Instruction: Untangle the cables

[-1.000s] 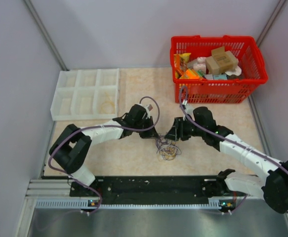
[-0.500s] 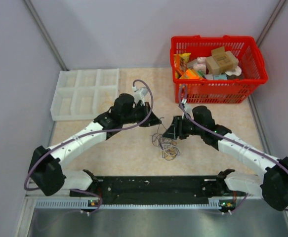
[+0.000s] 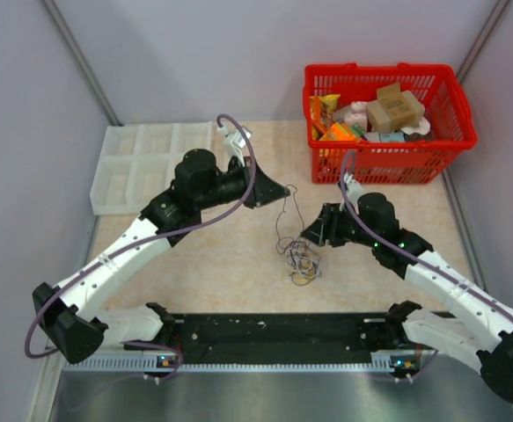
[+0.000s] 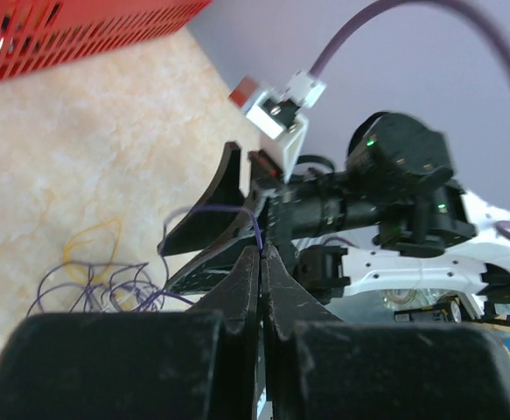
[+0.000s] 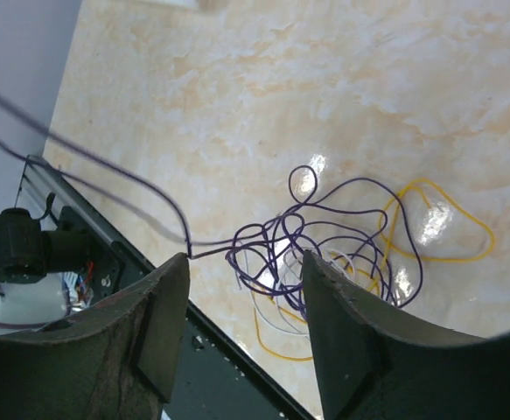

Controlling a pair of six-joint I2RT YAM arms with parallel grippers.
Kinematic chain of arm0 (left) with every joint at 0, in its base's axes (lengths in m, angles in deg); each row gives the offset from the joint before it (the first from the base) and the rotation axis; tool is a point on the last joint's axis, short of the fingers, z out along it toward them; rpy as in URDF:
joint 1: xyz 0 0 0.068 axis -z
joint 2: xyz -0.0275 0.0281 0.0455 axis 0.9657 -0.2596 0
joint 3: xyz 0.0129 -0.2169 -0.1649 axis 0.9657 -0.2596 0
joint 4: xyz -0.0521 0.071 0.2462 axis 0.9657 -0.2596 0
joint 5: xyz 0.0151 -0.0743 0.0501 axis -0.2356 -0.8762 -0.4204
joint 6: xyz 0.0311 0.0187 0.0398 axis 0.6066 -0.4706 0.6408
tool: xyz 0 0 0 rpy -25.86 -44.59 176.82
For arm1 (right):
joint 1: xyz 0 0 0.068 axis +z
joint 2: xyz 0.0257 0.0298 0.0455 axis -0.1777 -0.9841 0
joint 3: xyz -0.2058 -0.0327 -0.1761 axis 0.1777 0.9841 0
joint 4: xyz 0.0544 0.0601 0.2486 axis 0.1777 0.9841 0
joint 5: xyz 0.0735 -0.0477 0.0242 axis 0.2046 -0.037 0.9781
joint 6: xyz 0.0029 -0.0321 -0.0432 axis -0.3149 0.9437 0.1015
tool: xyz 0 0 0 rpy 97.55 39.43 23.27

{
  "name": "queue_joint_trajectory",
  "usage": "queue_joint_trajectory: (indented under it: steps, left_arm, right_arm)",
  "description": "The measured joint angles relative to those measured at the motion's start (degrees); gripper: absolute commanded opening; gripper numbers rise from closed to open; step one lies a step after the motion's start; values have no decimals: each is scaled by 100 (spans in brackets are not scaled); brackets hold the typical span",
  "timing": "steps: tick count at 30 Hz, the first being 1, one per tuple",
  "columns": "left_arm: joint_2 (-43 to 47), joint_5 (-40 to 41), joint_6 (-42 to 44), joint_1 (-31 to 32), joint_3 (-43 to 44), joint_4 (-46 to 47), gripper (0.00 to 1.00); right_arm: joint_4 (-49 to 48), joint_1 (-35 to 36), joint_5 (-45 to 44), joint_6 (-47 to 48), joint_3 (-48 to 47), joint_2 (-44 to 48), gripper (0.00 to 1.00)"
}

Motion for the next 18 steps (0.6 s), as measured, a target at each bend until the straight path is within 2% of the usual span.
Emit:
queue_joint_trajectory:
  steps: [3, 7, 12, 18]
  left_arm:
    - [79, -15, -37, 0, 334, 2, 0]
    - [186, 0, -37, 0, 684, 11, 0]
    - [221, 24, -11, 0, 1003, 2, 0]
    - [223, 245, 195, 0, 1294, -302, 0]
  right_arm:
    - [146, 44, -243, 52, -7, 175, 64]
    - [212, 164, -369, 240, -15, 313, 66]
    - [85, 197, -66, 404, 7, 173, 65]
    - [-177, 214, 66, 398, 245, 105, 58]
